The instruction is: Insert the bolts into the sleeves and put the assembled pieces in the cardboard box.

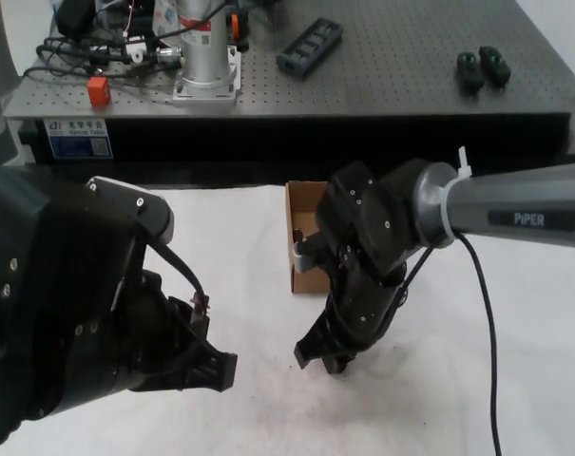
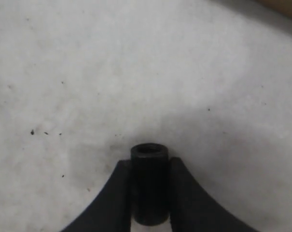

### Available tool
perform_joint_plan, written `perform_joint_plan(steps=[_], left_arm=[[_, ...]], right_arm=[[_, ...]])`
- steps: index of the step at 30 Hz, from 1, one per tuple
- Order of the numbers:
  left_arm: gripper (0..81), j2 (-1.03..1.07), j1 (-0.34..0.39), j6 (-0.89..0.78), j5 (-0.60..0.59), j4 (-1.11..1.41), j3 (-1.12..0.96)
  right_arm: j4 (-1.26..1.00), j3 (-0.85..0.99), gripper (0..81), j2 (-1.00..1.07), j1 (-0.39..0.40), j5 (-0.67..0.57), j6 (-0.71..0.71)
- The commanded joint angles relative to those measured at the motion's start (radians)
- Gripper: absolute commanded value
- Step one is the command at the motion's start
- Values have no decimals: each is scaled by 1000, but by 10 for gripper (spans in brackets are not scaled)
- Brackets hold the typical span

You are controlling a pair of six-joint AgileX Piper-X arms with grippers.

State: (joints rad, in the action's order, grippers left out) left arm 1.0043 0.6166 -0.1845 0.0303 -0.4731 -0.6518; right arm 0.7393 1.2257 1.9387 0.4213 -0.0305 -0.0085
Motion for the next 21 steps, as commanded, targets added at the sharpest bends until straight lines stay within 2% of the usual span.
perform_joint_plan(steps=[1, 7, 11, 14, 17, 19, 21], left_arm=[[6, -10, 0, -19, -18, 4, -2], [6, -10, 0, -68, -224, 121, -2], [6, -10, 0, -100, -325, 252, -2], [6, 4, 0, -177, -472, 408, 3], [6, 50, 0, -299, -628, 647, 30], [6, 88, 0, -401, -668, 786, 48], [6, 129, 0, -479, -671, 879, 53]], right_arm=[[13, 9, 7, -1, 3, -5, -15], [-10, -46, 6, -138, -31, -111, -7], [-76, -179, 6, -372, -77, -192, -7], [-173, -331, 6, -573, -120, -286, -5], [-263, -510, 6, -763, -145, -440, 45], [-320, -625, 6, -873, -146, -558, 108], [-392, -713, 6, -949, -113, -664, 165]])
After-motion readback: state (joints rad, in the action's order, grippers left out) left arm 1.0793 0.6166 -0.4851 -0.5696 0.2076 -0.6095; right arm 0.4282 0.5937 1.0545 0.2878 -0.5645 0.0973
